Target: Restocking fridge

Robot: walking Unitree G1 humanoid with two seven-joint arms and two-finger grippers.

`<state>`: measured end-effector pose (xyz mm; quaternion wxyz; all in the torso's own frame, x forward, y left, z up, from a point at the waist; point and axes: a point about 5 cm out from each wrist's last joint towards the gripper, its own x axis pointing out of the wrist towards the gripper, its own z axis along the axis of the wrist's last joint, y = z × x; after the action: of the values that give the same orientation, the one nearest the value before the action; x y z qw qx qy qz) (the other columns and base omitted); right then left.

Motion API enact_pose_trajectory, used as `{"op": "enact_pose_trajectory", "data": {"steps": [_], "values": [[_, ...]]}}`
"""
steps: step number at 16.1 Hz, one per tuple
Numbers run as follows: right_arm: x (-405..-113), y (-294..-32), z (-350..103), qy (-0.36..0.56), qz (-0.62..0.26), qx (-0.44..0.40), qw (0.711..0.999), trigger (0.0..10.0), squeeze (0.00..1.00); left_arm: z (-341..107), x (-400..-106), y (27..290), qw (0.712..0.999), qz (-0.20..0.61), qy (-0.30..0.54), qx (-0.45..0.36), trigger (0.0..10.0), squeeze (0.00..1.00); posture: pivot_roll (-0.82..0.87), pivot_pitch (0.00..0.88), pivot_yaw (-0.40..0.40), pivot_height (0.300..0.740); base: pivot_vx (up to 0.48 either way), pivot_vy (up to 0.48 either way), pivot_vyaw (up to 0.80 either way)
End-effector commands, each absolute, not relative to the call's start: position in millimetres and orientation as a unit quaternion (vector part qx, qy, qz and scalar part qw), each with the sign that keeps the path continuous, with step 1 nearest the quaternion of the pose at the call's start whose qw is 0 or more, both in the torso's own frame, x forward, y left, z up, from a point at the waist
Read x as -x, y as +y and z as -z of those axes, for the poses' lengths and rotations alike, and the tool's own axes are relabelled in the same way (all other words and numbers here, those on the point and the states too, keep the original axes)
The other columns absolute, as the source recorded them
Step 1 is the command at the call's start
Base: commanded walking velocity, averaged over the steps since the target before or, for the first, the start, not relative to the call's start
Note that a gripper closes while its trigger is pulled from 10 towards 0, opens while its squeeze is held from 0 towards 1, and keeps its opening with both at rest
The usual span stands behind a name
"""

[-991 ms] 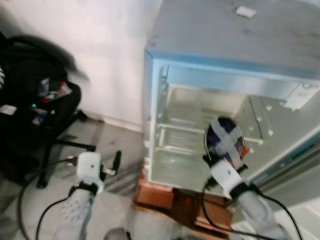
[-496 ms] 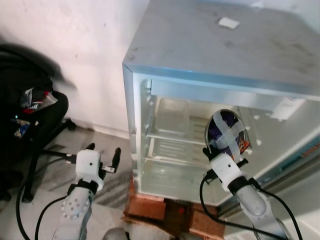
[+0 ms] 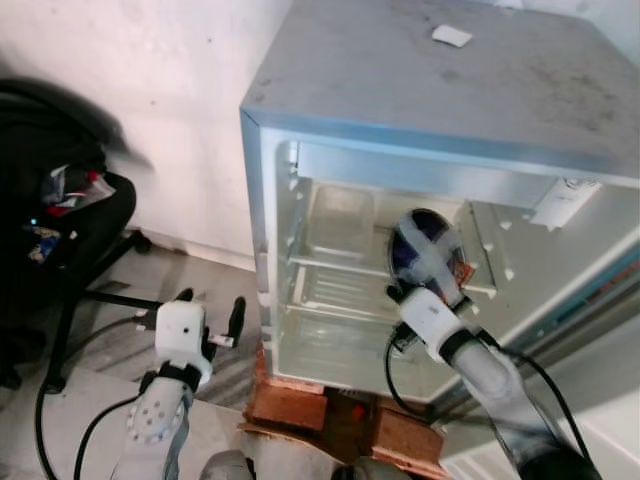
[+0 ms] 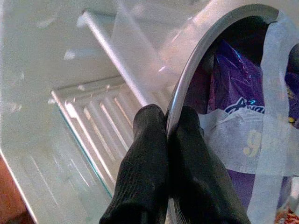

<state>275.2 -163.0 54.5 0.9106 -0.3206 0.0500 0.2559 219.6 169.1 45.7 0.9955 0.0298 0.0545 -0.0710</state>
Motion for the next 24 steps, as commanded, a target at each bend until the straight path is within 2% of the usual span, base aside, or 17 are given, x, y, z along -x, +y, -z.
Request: {"op": "enact_pose_trajectory", "data": {"steps": [1, 5, 10, 16, 17, 18, 19, 24], "values": [[-284, -164, -57, 0.048, -0.265, 0.338, 0.902, 10.0, 0.00, -48, -218, 169, 0.996, 0.067, 0.054, -0.034, 10.0, 0.00, 0.11, 0.142, -0.073, 0.740, 0.000, 0.000, 0.00], [-321, -178, -64, 0.097, -0.248, 0.366, 0.891, 10.0, 0.00, -52, -209, 168, 0.996, 0.058, 0.055, -0.032, 10.0, 0.00, 0.14, 0.184, -0.093, 0.740, 0.000, 0.000, 0.00], [-355, -178, -87, 0.114, -0.225, 0.392, 0.885, 10.0, 0.00, -58, -193, 166, 0.996, 0.055, 0.064, -0.033, 10.0, 0.00, 0.17, 0.245, -0.102, 0.740, 0.000, 0.000, 0.00], [-375, -170, -110, 0.113, -0.227, 0.390, 0.885, 10.0, 0.00, -61, -186, 163, 0.996, 0.051, 0.072, -0.031, 10.0, 0.00, 0.19, 0.262, -0.117, 0.740, 0.000, 0.000, 0.00], [-379, -172, -116, 0.120, -0.220, 0.405, 0.879, 10.0, 0.80, -61, -186, 162, 0.996, 0.050, 0.075, -0.030, 10.0, 0.00, 0.19, 0.266, -0.120, 0.740, 0.000, 0.000, 0.00], [-380, -173, -117, 0.122, -0.217, 0.411, 0.877, 10.0, 0.80, -61, -185, 162, 0.995, 0.050, 0.075, -0.029, 10.0, 0.00, 0.19, 0.266, -0.120, 0.740, 0.000, 0.000, 0.00], [-382, -177, -119, 0.127, -0.208, 0.420, 0.874, 10.0, 1.00, -61, -185, 161, 0.995, 0.049, 0.077, -0.028, 10.0, 0.00, 0.19, 0.268, -0.122, 0.740, 0.000, 0.000, 0.00], [-389, -190, -135, 0.123, -0.164, 0.449, 0.870, 10.0, 1.00, -61, -187, 161, 0.995, 0.049, 0.082, -0.027, 10.0, 0.00, 0.18, 0.259, -0.119, 0.740, 0.000, 0.000, 0.00]]}}
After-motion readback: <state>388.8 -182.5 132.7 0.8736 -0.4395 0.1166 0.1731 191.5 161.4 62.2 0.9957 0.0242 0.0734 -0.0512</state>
